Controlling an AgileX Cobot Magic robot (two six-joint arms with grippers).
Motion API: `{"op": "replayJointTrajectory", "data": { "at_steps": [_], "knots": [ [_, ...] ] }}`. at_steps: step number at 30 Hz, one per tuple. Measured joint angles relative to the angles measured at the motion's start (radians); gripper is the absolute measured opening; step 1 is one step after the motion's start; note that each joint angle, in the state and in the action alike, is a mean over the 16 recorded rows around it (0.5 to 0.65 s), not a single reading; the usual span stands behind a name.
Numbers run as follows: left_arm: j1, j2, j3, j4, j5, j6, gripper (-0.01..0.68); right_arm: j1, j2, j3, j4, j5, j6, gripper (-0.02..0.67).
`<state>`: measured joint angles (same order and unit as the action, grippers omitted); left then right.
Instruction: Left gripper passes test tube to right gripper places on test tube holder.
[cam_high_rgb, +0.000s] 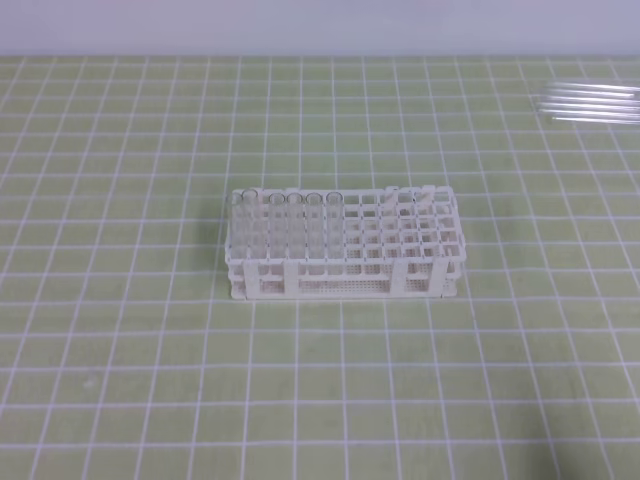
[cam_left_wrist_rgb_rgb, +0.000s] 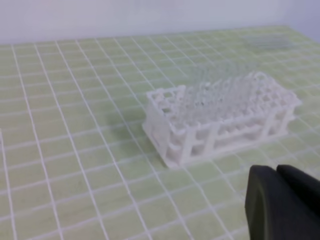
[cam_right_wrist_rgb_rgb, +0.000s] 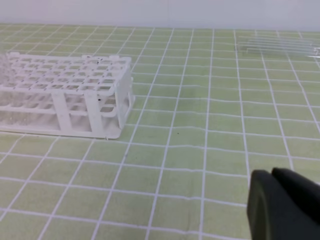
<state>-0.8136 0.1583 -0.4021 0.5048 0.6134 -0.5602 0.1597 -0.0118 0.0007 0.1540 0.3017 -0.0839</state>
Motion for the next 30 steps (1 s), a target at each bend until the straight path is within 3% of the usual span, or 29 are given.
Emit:
{"op": "replayJointTrajectory", "data": {
  "at_steps": [4,11,16,20,30],
  "knots": [
    [0.149,-0.017,0.047,-0.085,-0.140,0.075,0.001,0.000,0.000,0.000,0.000,0.000,0.000,-0.017],
    [0.507,-0.085,0.186,-0.351,-0.392,0.313,0.000,0.000,0.001,0.000,0.000,0.000,0.000,-0.018],
    [0.680,-0.133,0.292,-0.495,-0.455,0.477,-0.001,0.000,0.002,0.000,0.000,0.000,0.000,-0.018],
    [0.739,-0.157,0.352,-0.525,-0.420,0.545,-0.001,0.000,0.002,0.000,0.000,0.000,0.000,-0.018],
    [0.738,-0.162,0.406,-0.495,-0.305,0.646,-0.001,0.000,0.002,0.000,0.001,0.000,0.000,-0.018]
  ]
}}
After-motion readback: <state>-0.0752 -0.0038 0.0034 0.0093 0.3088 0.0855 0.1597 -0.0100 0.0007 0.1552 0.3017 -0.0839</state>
